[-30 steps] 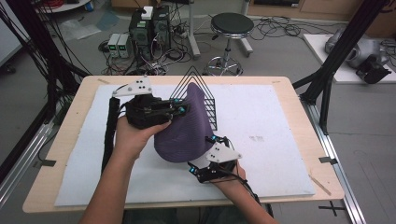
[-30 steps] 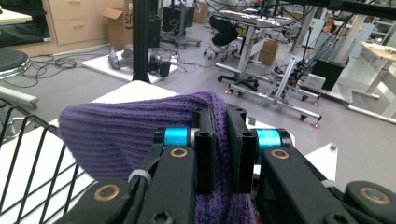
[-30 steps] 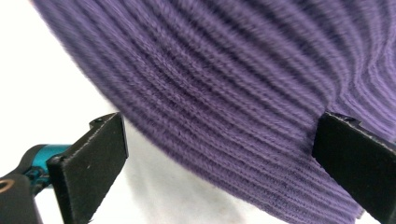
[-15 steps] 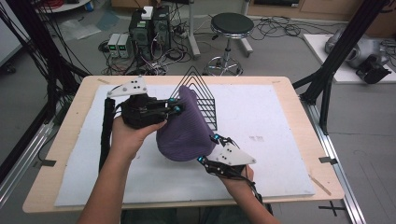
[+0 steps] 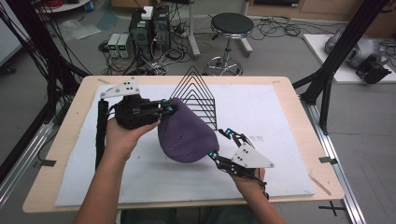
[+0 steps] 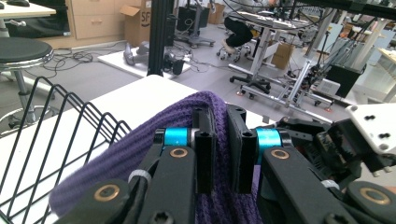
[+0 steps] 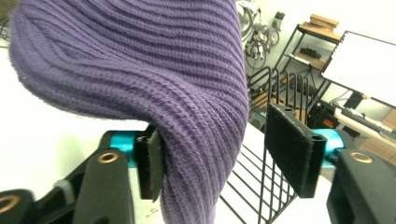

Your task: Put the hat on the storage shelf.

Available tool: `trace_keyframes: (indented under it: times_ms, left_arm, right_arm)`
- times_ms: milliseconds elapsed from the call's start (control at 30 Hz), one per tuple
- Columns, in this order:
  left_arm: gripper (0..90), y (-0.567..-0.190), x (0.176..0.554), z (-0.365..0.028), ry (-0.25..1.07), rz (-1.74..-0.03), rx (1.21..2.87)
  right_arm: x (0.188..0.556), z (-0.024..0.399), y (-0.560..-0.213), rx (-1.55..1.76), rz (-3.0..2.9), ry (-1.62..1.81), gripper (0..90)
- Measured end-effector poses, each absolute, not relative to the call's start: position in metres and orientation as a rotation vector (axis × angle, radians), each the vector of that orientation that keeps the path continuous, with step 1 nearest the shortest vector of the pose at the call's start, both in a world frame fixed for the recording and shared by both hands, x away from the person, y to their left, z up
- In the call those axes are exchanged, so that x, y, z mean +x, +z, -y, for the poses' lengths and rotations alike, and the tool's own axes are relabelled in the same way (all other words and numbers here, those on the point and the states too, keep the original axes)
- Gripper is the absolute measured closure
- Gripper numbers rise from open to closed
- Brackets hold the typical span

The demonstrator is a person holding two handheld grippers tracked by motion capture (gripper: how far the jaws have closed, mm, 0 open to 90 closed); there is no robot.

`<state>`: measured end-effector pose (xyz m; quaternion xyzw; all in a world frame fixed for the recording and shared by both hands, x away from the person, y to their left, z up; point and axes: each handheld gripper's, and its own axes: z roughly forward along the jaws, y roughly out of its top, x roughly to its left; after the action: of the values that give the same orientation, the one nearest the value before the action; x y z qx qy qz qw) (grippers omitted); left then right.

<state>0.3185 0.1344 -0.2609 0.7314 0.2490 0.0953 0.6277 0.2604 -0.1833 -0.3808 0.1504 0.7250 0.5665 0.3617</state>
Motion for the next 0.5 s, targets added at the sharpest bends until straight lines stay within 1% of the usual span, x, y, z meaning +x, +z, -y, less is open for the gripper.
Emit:
trace_keyframes:
  times_ms: [33, 67, 100, 133, 167, 200, 233, 267, 300, 333, 500]
  left_arm:
    - [82.6, -0.261, 0.319, -0.135, 0.218, -0.570, 1.679]
    - [82.5, -0.261, 0.319, -0.135, 0.222, -0.572, 1.680]
    - [82.6, -0.261, 0.319, -0.135, 0.222, -0.572, 1.680]
    - [82.6, -0.261, 0.319, -0.136, 0.223, -0.575, 1.681]
    - [82.6, -0.262, 0.319, -0.136, 0.222, -0.577, 1.678]
    - [82.6, -0.262, 0.319, -0.137, 0.224, -0.579, 1.679]
    - [82.6, -0.263, 0.319, -0.138, 0.224, -0.582, 1.681]
    - [82.6, -0.263, 0.319, -0.138, 0.222, -0.585, 1.680]
    - [82.6, -0.264, 0.319, -0.138, 0.223, -0.587, 1.682]
    - [82.5, -0.265, 0.319, -0.139, 0.223, -0.589, 1.684]
    - [82.5, -0.270, 0.320, -0.142, 0.212, -0.603, 1.690]
  right_arm:
    - [0.260, 0.183, -0.381, 0.387, -1.868, 1.459, 43.0]
    - [0.259, 0.184, -0.379, 0.363, -1.864, 1.450, 46.1]
    - [0.259, 0.184, -0.379, 0.363, -1.864, 1.450, 46.1]
    - [0.258, 0.185, -0.378, 0.351, -1.867, 1.451, 51.5]
    - [0.257, 0.186, -0.377, 0.328, -1.872, 1.457, 61.2]
    - [0.256, 0.187, -0.375, 0.296, -1.883, 1.452, 74.1]
    - [0.256, 0.187, -0.375, 0.296, -1.883, 1.452, 74.1]
    - [0.257, 0.189, -0.373, 0.298, -1.903, 1.468, 77.5]
    - [0.257, 0.189, -0.373, 0.298, -1.903, 1.468, 77.5]
    - [0.259, 0.191, -0.371, 0.305, -1.926, 1.488, 79.4]
    - [0.263, 0.196, -0.364, 0.295, -1.977, 1.524, 80.5]
